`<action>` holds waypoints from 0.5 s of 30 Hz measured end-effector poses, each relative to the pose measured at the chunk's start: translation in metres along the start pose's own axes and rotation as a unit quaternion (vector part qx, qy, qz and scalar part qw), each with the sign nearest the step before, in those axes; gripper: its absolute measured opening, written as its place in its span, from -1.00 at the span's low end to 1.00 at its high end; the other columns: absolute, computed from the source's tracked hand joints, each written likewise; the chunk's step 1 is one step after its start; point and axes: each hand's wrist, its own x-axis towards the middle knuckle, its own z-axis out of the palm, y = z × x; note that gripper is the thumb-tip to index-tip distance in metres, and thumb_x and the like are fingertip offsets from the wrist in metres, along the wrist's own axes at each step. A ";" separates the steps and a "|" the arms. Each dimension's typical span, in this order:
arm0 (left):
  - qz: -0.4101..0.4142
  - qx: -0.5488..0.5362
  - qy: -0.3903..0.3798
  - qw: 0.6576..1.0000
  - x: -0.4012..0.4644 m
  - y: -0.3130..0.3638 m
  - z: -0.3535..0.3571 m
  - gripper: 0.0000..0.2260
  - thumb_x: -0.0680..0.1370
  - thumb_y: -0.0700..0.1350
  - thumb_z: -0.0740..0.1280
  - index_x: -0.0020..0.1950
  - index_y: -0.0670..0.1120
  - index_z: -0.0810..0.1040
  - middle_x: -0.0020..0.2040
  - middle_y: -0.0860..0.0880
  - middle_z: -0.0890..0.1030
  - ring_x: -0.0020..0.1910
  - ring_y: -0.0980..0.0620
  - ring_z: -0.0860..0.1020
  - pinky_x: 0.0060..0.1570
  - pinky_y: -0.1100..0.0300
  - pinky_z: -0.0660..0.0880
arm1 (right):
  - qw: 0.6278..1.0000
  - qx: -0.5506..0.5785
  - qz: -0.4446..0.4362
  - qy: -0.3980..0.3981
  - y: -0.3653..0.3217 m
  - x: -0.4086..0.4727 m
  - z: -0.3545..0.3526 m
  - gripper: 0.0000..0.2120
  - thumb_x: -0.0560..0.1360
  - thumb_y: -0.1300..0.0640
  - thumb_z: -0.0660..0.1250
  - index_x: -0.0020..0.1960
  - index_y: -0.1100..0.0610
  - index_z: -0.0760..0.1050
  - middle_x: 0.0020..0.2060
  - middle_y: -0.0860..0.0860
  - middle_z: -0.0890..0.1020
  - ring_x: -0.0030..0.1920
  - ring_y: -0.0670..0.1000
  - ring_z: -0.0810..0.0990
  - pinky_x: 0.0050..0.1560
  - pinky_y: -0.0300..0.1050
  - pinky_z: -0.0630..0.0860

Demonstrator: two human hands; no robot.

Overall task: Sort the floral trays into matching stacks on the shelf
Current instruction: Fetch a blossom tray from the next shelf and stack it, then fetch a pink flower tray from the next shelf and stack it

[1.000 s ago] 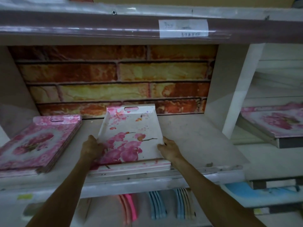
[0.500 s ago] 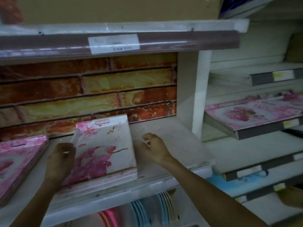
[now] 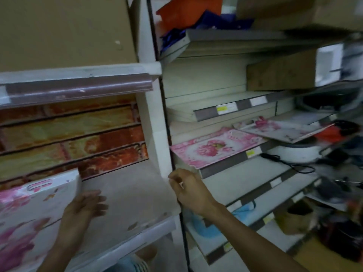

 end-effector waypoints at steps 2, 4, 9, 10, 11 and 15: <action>-0.021 -0.039 -0.025 0.999 -0.002 0.006 0.045 -0.87 0.62 -0.21 0.24 0.08 -0.22 0.55 0.01 -0.32 0.62 -0.17 -0.25 0.62 -0.25 0.08 0.62 | 1.000 -0.015 0.002 0.011 0.022 -0.010 -0.031 -0.81 0.55 0.09 0.24 0.09 0.13 0.57 -0.06 0.06 0.68 -0.05 0.02 0.62 -0.01 -0.08 0.56; -0.055 -0.067 -0.057 0.995 -0.009 0.017 0.086 -0.88 0.62 -0.20 0.25 0.07 -0.19 0.56 0.03 -0.29 0.63 -0.12 -0.29 0.62 -0.11 -0.03 0.58 | 0.999 -0.024 0.006 0.029 0.042 -0.019 -0.060 -0.81 0.54 0.10 0.25 0.07 0.13 0.57 -0.08 0.05 0.69 -0.07 0.04 0.64 -0.02 -0.03 0.58; -0.122 -0.150 -0.097 0.976 -0.026 0.038 0.175 -0.79 0.62 -0.25 0.24 0.21 -0.31 0.50 0.02 -0.28 0.59 -0.14 -0.26 0.60 -0.07 -0.08 0.57 | 0.998 -0.044 0.011 0.048 0.089 -0.042 -0.122 -0.89 0.56 0.19 0.31 0.01 0.17 0.59 -0.16 0.03 0.66 -0.15 -0.02 0.60 -0.08 -0.09 0.54; -0.139 -0.167 -0.102 0.971 -0.027 0.041 0.189 -0.78 0.62 -0.23 0.25 0.23 -0.30 0.49 0.02 -0.27 0.59 -0.13 -0.26 0.60 -0.06 -0.08 0.58 | 0.998 -0.048 0.013 0.049 0.097 -0.045 -0.132 -0.90 0.56 0.19 0.32 0.01 0.17 0.60 -0.16 0.03 0.66 -0.15 -0.02 0.60 -0.09 -0.10 0.55; -0.161 -0.183 -0.105 0.964 -0.027 0.044 0.203 -0.76 0.62 -0.21 0.27 0.23 -0.30 0.48 0.03 -0.26 0.59 -0.11 -0.25 0.60 -0.05 -0.07 0.58 | 0.997 -0.053 0.016 0.050 0.106 -0.048 -0.142 -0.90 0.56 0.19 0.32 0.02 0.16 0.60 -0.16 0.03 0.67 -0.15 -0.02 0.61 -0.09 -0.12 0.55; -0.210 -0.206 -0.126 0.947 -0.018 0.050 0.242 -0.68 0.62 -0.13 0.29 0.29 -0.28 0.44 0.14 -0.26 0.56 -0.02 -0.25 0.61 -0.02 -0.07 0.58 | 0.995 -0.062 0.037 0.065 0.134 -0.054 -0.170 -0.90 0.56 0.17 0.33 0.02 0.13 0.61 -0.18 -0.03 0.65 -0.17 -0.09 0.60 -0.16 -0.46 0.46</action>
